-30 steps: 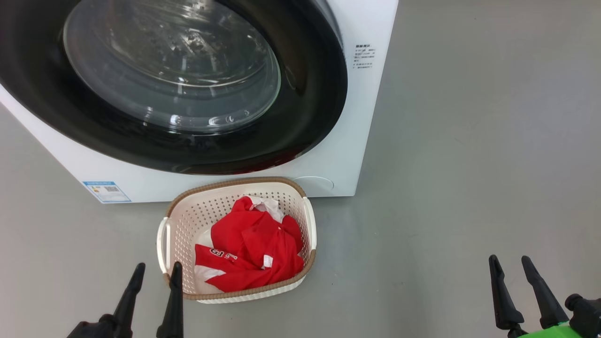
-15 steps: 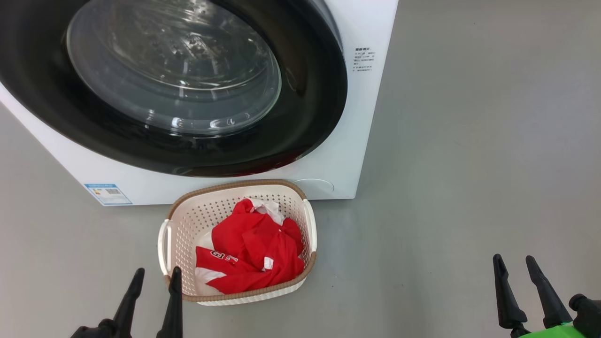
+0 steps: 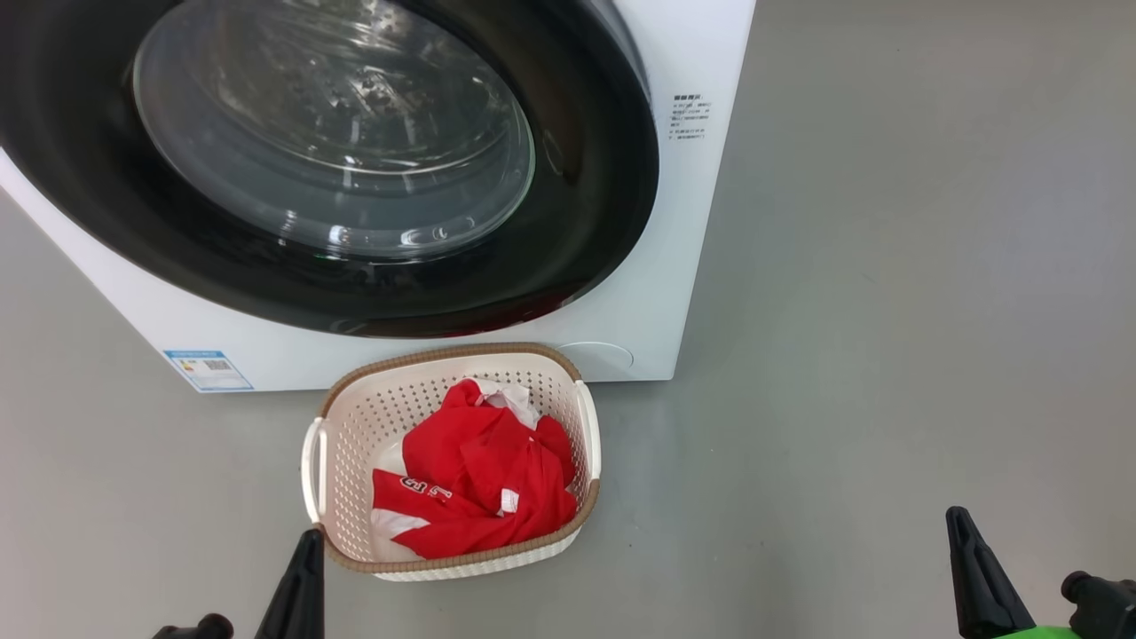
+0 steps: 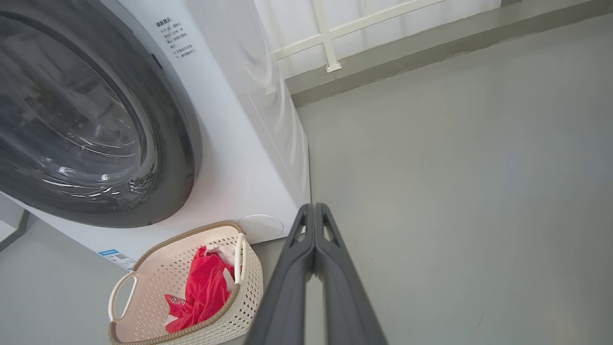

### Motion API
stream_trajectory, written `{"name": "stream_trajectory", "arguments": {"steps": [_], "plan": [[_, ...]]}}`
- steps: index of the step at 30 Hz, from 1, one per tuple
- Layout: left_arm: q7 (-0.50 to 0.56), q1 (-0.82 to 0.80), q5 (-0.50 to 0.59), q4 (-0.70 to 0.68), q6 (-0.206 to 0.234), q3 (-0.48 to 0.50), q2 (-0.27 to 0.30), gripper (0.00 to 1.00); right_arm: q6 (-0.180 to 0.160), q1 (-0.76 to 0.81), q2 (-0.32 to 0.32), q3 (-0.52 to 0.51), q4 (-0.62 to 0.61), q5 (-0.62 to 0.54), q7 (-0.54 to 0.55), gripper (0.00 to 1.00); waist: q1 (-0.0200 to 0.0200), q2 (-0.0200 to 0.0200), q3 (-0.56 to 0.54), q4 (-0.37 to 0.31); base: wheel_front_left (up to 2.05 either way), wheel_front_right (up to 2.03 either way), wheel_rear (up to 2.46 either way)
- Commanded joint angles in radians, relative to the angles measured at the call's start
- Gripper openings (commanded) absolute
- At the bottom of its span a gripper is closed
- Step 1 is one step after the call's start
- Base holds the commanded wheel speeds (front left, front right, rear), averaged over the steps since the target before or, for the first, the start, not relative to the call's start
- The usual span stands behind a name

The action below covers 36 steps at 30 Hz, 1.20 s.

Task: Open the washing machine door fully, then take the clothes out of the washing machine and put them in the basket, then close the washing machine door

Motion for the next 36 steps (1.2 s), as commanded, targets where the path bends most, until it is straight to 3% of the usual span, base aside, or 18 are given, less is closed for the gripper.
{"name": "stream_trajectory", "arguments": {"steps": [1,6,36], "plan": [[0.005,-0.004,-0.027,-0.023,0.0,0.004,0.012,0.0,0.0,-0.009,-0.014,0.002,-0.023,0.032,0.007,0.0,0.002,-0.0001,-0.003,0.0,0.0,0.0,0.0],[0.016,-0.011,-0.084,-0.019,0.0,0.003,0.016,0.0,0.0,-0.02,-0.016,0.004,-0.02,0.081,0.02,0.0,-0.0001,-0.0001,-0.006,-0.001,0.0,0.0,0.0],[0.087,-0.049,-0.418,-0.007,-0.002,0.007,0.034,0.0,0.0,-0.076,-0.024,0.012,-0.019,0.371,0.102,0.0,-0.0002,-0.0001,-0.035,-0.003,0.0,0.0,0.0]]}}
